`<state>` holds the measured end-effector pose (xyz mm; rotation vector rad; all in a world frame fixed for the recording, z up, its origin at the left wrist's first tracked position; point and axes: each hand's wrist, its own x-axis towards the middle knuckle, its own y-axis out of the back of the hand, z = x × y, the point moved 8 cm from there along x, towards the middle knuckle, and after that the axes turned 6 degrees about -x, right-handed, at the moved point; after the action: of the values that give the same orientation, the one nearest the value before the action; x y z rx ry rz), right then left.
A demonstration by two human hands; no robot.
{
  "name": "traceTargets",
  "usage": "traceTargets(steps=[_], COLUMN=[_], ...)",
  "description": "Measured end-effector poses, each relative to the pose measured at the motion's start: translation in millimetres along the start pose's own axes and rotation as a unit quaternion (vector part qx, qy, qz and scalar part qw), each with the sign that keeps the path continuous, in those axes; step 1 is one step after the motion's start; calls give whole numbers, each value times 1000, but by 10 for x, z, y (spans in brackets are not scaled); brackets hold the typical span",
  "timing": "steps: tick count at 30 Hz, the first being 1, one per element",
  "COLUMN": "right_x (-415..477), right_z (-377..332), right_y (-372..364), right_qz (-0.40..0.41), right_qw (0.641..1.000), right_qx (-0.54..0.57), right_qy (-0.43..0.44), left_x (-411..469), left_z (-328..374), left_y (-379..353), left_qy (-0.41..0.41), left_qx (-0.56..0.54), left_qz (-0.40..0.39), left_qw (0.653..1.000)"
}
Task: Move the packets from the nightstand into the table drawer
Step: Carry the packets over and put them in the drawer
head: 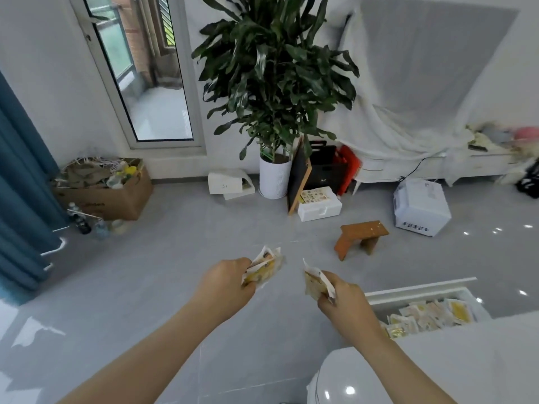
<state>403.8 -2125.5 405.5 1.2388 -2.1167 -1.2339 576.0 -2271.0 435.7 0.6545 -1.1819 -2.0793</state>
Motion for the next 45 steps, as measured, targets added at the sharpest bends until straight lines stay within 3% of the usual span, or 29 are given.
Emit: traceTargets(steps=[15,24,32,45], right_x=[1332,2024,2283,2248], right_z=[1035,1378,1472,2148], right_y=[346,382,479,733], right_qz=[11,52,109,177], right_qw=[994,974,938,876], right_qx=[-25,9,27,45], right_qy=[-109,-218,-328,-446], left_x=[2011,3255,4049,4459], left_z=[756,1041,1462,2600], left_y=[-578,-737,-796,-1514], left_qy=[-77,-177,-318,-447], left_qx=[28,35,59,75], left_qz=[-83,-142,-184,-256], left_qw=[993,973,928,854])
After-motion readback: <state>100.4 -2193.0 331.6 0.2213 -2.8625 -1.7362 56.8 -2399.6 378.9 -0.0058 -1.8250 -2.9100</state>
